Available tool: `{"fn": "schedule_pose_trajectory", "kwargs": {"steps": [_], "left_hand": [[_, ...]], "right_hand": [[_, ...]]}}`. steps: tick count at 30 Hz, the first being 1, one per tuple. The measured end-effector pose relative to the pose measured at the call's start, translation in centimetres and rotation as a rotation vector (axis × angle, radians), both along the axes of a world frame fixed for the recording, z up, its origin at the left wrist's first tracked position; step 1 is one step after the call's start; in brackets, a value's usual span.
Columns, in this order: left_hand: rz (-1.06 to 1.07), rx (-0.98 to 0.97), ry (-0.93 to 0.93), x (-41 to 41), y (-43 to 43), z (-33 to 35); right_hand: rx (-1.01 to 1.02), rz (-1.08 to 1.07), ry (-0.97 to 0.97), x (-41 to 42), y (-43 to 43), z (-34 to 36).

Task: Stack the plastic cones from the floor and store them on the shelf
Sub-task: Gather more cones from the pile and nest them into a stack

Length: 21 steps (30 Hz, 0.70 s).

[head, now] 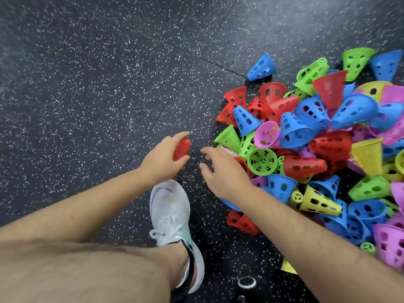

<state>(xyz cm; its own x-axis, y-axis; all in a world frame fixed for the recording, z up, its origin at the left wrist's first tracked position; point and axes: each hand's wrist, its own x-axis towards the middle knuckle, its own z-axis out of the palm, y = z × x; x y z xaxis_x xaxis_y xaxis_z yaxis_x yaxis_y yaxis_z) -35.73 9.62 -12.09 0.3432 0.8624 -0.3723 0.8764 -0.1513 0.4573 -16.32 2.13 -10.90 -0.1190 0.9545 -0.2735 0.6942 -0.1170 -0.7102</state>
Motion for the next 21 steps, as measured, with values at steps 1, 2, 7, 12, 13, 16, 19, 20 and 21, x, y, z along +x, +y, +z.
{"fn": "schedule_pose_trajectory", "kwargs": {"steps": [1, 2, 7, 12, 13, 16, 19, 20, 21], "left_hand": [[0.099, -0.060, -0.161, 0.8, -0.5, 0.9], [0.198, -0.108, -0.297, 1.6, -1.1, 1.8], [0.667, -0.378, -0.757, 4.7, -4.1, 4.6], [0.522, -0.360, -0.701, 4.6, -5.8, 3.7], [0.433, -0.362, -0.676, 4.3, -6.1, 3.5], [0.239, -0.354, -0.525, 4.3, -6.7, 3.5], [0.147, -0.235, -0.477, 4.8, -6.8, 3.0], [0.143, -0.192, -0.456, 4.8, -6.8, 2.7], [0.162, -0.153, -0.420, 4.6, -6.9, 2.4]], "right_hand": [[-0.001, -0.033, 0.015, 0.2, -0.1, 0.4], [-0.009, -0.081, 0.040, 0.4, -0.1, 0.9], [-0.093, -0.459, 0.401, 0.7, -0.6, 2.9], [-0.034, -0.521, 0.450, 1.5, -2.1, 3.0], [-0.033, -0.504, 0.438, 1.6, -2.4, 3.0], [-0.001, -0.407, 0.408, 1.7, -3.0, 3.1], [0.038, -0.283, 0.393, 1.6, -3.1, 3.3], [0.038, -0.258, 0.392, 1.6, -3.0, 3.3], [0.034, -0.258, 0.390, 1.7, -2.8, 3.1]]}}
